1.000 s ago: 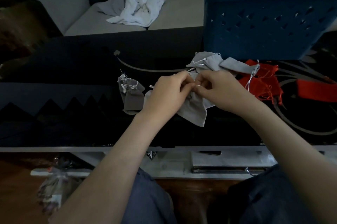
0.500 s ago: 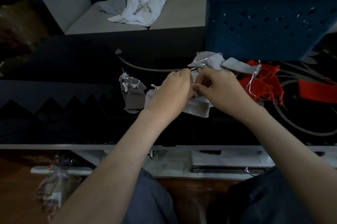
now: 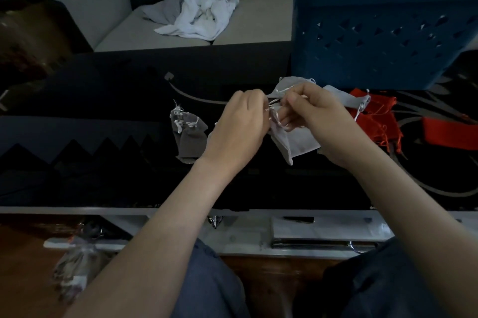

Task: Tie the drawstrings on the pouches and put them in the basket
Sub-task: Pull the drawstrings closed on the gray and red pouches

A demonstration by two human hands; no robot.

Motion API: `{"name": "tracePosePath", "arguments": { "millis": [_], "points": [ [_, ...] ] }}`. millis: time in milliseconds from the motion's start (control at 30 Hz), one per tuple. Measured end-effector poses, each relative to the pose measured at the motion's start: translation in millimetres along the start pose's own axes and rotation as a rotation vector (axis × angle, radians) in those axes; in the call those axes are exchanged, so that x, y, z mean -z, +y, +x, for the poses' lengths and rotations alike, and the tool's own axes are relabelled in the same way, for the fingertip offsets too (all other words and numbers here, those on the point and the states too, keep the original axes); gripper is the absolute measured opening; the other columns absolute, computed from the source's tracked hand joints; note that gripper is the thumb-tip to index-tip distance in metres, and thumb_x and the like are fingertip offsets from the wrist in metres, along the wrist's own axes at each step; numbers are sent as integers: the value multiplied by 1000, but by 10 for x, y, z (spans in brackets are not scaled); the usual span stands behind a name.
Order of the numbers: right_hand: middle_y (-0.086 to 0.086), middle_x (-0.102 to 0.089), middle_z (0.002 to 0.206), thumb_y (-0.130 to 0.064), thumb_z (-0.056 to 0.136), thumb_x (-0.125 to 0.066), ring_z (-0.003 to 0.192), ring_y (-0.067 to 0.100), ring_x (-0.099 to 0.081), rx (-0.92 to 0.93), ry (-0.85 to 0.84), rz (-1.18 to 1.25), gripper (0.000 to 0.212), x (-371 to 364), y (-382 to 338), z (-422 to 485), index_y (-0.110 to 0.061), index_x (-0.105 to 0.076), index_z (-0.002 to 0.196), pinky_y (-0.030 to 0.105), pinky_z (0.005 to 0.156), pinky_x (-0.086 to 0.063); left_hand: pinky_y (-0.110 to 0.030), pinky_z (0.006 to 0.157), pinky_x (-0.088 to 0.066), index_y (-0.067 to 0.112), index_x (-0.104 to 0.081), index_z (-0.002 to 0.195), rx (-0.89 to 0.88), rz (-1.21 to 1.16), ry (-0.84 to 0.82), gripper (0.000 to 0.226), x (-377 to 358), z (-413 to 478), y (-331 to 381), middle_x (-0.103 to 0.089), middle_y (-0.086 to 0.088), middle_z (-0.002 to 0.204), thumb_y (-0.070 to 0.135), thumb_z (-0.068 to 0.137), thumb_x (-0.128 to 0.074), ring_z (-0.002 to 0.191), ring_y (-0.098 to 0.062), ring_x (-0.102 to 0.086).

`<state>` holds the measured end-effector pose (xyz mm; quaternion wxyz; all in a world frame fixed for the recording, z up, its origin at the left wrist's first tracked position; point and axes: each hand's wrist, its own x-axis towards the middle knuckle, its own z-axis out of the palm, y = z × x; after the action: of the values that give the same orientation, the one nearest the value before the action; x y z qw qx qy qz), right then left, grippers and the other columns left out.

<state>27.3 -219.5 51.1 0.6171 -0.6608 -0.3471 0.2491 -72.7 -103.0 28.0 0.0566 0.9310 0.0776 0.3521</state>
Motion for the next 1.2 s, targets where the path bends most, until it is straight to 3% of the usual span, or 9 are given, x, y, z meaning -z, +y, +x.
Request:
{"name": "tracePosePath", "arguments": {
  "millis": [100,233,367,567,767,933,1067,1200],
  "points": [
    [3,-62,73,-8,98,-45,63,5,-56,-15,-38,-93,18,39,30,16,-9,-62,103,16,61,-47,-27,65,-36,4,-53,85,-54,-53,15,14,-19,-15,33,-53,-9,81,12,92,-45,75,-16,-44],
    [-10,-63,86,-5,93,-54,70,-12,-52,121,-60,-357,18,64,20,-19,-16,-68,99,3,68,-39,-21,68,-32,2,-53,85,-67,-141,61,8,-21,-4,67,-53,-9,81,6,90,-50,77,-12,-39],
    [-10,-66,90,-2,92,-52,78,-13,-56,126,-131,-295,22,84,-38,-50,-16,-68,100,3,72,-40,-18,69,-31,3,-53,86,-46,-176,91,8,-35,-9,64,-53,-8,81,7,90,-49,77,-11,-39],
    [-17,-61,71,-2,92,-54,64,-15,-54,96,-122,-200,21,79,-40,-34,-17,-67,87,2,62,-40,-19,67,-30,2,-54,86,-43,-139,134,7,-48,-29,54,-53,-9,81,6,91,-52,76,-12,-38],
    [-9,-62,76,-8,93,-55,66,-7,-55,62,-78,-247,16,78,30,-8,-17,-65,84,8,64,-43,-30,63,-37,2,-56,84,-58,-99,112,14,-18,-30,60,-55,-10,78,10,94,-51,71,-21,-46],
    [-6,-57,66,-8,94,-49,53,-2,-50,51,-14,-211,19,12,57,-10,-17,-58,80,15,57,-43,-34,62,-40,0,-58,83,-45,-124,100,13,6,-34,81,-55,-10,74,7,92,-52,70,-23,-48],
    [0,-58,70,-11,97,-47,61,5,-51,78,-7,-203,20,-4,79,15,-17,-57,82,19,58,-43,-39,49,-46,3,-60,86,11,-135,104,24,23,-50,91,-55,-5,65,19,95,-45,58,-19,-51],
    [8,-61,78,-14,99,-47,69,8,-53,114,0,-243,16,2,95,21,-6,-60,94,20,62,-45,-35,38,-42,6,-60,87,9,-73,144,25,13,-65,83,-49,1,54,23,97,-45,44,-13,-44]
  ]
}}
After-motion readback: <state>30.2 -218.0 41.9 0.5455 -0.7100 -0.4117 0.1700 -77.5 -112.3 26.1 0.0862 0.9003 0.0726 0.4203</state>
